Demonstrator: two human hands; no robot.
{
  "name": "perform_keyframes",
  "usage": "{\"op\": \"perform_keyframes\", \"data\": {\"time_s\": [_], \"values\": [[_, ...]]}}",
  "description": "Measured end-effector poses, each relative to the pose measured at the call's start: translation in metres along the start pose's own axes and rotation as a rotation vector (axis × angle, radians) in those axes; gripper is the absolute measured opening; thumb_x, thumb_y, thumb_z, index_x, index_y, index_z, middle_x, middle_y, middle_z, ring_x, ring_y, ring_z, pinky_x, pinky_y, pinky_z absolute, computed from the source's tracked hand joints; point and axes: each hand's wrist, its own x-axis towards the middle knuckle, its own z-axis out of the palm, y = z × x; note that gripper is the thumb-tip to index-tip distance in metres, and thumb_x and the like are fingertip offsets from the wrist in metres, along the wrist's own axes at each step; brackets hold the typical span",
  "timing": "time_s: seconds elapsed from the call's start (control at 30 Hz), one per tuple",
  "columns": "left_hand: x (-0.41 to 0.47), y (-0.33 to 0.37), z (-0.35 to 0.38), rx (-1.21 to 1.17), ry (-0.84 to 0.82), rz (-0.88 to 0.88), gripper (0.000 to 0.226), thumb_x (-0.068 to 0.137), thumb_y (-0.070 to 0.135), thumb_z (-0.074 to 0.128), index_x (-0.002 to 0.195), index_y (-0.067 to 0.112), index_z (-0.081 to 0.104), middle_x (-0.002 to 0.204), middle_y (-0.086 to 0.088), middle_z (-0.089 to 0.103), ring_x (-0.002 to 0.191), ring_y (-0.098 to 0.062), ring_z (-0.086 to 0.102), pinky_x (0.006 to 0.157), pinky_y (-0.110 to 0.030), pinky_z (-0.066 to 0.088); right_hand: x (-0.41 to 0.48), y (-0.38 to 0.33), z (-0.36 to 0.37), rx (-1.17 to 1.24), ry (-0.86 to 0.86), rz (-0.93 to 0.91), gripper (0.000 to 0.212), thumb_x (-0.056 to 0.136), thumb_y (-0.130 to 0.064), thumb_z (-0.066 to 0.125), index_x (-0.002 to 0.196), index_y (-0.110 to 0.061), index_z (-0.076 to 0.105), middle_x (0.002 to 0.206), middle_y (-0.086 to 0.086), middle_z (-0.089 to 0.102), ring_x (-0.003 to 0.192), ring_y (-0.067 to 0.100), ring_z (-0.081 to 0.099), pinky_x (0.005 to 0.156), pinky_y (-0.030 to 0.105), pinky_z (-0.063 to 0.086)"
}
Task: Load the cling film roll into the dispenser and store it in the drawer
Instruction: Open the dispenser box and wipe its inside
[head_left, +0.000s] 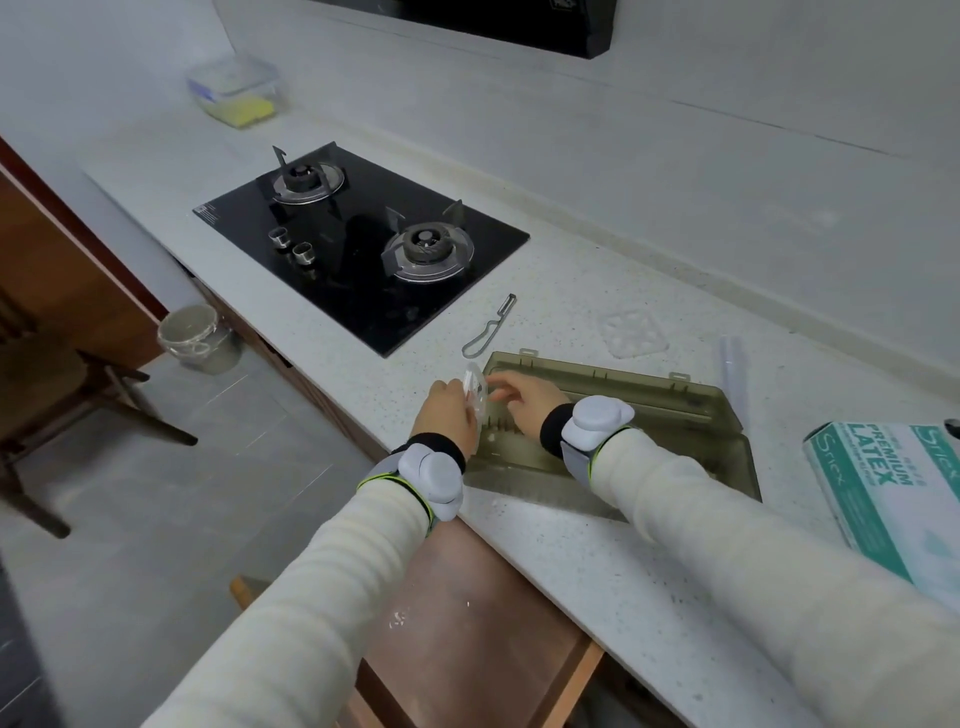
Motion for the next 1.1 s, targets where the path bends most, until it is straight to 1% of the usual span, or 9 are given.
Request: {"op": "perform_keyframes", "data": {"time_s": [0.07, 0.13, 0.27, 0.43, 0.63, 0.8, 1.1], "values": [[-0.002, 0.001, 0.001, 0.014, -0.004, -0.002, 0.022, 0.095, 0.011, 0.039, 0.112, -0.001, 0.048, 0.116, -0.019, 0.049, 0.094, -0.034, 0.058, 0.076, -0.033, 0.045, 0.002, 0.004, -0.003, -0.029, 0.020, -0.006, 0.050, 0.089, 0.006, 0.035, 0.133, -0.014, 0.049, 0.133, 0.007, 0.055, 0.123, 0.021, 0.051, 0.106, 0.032, 0.039], [-0.002, 0.002, 0.002, 0.021, -0.010, -0.010, 0.022, 0.095, 0.011, 0.040, 0.113, 0.000, 0.048, 0.117, -0.018, 0.048, 0.094, -0.035, 0.058, 0.079, -0.036, 0.047, 0.004, 0.008, -0.005, -0.081, 0.034, -0.003, 0.047, 0.090, 0.002, 0.039, 0.133, -0.014, 0.049, 0.137, 0.009, 0.049, 0.127, 0.023, 0.047, 0.110, 0.035, 0.036], [-0.002, 0.003, 0.002, 0.042, -0.055, -0.054, 0.021, 0.094, 0.008, 0.040, 0.111, 0.000, 0.049, 0.117, -0.018, 0.049, 0.096, -0.035, 0.058, 0.080, -0.036, 0.047, 0.009, 0.014, -0.010, -0.202, 0.038, 0.038, 0.043, 0.092, -0.008, 0.044, 0.133, -0.019, 0.048, 0.138, 0.009, 0.046, 0.128, 0.029, 0.042, 0.109, 0.038, 0.034], [-0.004, 0.001, 0.009, 0.047, -0.074, -0.092, 0.021, 0.094, 0.007, 0.040, 0.112, 0.000, 0.048, 0.118, -0.019, 0.048, 0.096, -0.037, 0.058, 0.082, -0.039, 0.049, 0.007, 0.021, -0.009, -0.267, -0.029, 0.095, 0.043, 0.093, -0.013, 0.046, 0.136, -0.016, 0.045, 0.141, 0.010, 0.044, 0.129, 0.030, 0.043, 0.108, 0.040, 0.037], [-0.003, 0.001, 0.012, 0.037, -0.025, -0.137, 0.019, 0.093, 0.008, 0.042, 0.111, 0.001, 0.044, 0.114, -0.019, 0.052, 0.097, -0.036, 0.058, 0.079, -0.040, 0.047, 0.004, 0.029, -0.009, -0.284, -0.043, 0.082, 0.042, 0.092, -0.014, 0.047, 0.134, -0.015, 0.049, 0.140, 0.009, 0.043, 0.127, 0.028, 0.043, 0.107, 0.037, 0.037], [-0.002, 0.007, 0.018, 0.083, 0.003, -0.123, 0.022, 0.091, 0.008, 0.046, 0.112, 0.001, 0.043, 0.117, -0.018, 0.050, 0.104, -0.033, 0.053, 0.082, -0.039, 0.048, 0.006, 0.031, -0.008, -0.300, -0.031, 0.063, 0.041, 0.092, -0.014, 0.048, 0.133, -0.015, 0.050, 0.140, 0.010, 0.043, 0.127, 0.030, 0.042, 0.107, 0.038, 0.036], [0.003, 0.008, 0.019, 0.053, 0.011, -0.173, 0.022, 0.094, 0.012, 0.042, 0.113, 0.000, 0.044, 0.118, -0.018, 0.051, 0.105, -0.034, 0.055, 0.083, -0.038, 0.046, 0.006, 0.035, -0.008, -0.301, -0.026, 0.042, 0.043, 0.092, -0.014, 0.048, 0.134, -0.017, 0.048, 0.141, 0.008, 0.041, 0.130, 0.028, 0.039, 0.108, 0.039, 0.036]]}}
